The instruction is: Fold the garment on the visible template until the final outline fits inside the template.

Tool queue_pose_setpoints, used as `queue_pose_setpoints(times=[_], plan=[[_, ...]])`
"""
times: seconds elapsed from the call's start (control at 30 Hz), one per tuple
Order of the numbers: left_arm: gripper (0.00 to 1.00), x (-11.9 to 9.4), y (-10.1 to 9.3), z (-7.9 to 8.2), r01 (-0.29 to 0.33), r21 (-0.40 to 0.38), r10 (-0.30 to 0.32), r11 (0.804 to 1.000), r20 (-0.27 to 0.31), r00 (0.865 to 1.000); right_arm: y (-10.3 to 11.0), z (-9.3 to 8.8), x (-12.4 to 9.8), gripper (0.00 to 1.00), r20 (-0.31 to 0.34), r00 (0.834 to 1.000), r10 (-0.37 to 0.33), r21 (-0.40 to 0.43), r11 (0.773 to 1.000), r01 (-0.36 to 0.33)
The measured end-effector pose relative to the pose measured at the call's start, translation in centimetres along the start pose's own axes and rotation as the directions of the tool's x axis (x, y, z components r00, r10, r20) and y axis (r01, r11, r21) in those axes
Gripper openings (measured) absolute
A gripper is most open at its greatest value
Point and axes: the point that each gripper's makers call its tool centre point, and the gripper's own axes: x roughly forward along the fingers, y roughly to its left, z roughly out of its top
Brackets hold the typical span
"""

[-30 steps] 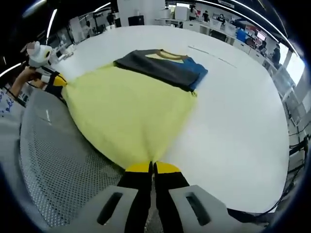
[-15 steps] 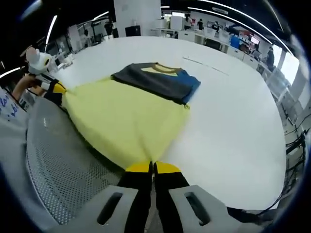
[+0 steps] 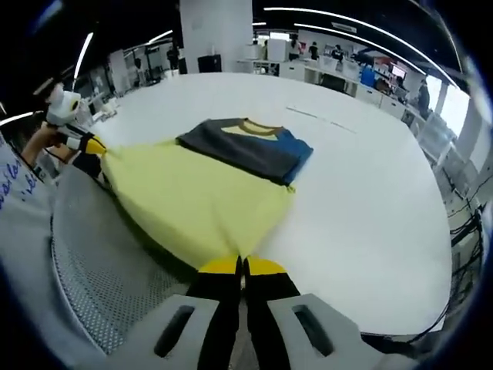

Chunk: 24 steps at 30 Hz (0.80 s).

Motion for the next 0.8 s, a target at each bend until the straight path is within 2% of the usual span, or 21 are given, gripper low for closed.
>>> queue_pose_setpoints(times=[0.3, 0.47, 0.53, 0.7, 0.8], plan=[[0.0, -1.5, -0.5, 1.9, -0.001, 0.034, -0.002, 0.999, 0.062, 0.998, 0.1, 1.1, -0.9, 0.02, 0.045, 0.999, 0.0, -0.01, 1.0, 0.0], [0.0, -2.3, -1.3, 2.5, 0.026, 0.049, -0.031, 0.998, 0.099, 0.995, 0.2, 2.2, -1.8, 0.02, 0.103, 0.995, 0.0, -0.004, 1.0, 0.0], [0.0, -2.5, -1.6, 2.9, 0.06, 0.027, -0.063, 0.998, 0.125, 0.99, 0.1, 2.5, -2.2, 0.02, 0.114, 0.993, 0.0, -0.01, 1.0, 0.001], [0.0, -3.4, -1.4, 3.2, 0.027, 0.047, -0.032, 0.999, 0.125, 0.992, -0.5, 2.9, -3.2, 0.02, 0.121, 0.993, -0.005, -0.026, 1.0, 0.008], [0.0, -4.2, -1.3, 4.3, -0.006, 0.072, -0.005, 0.997, 0.161, 0.987, -0.5, 3.5, -3.9, 0.02, 0.146, 0.989, -0.001, -0.028, 1.0, 0.006]])
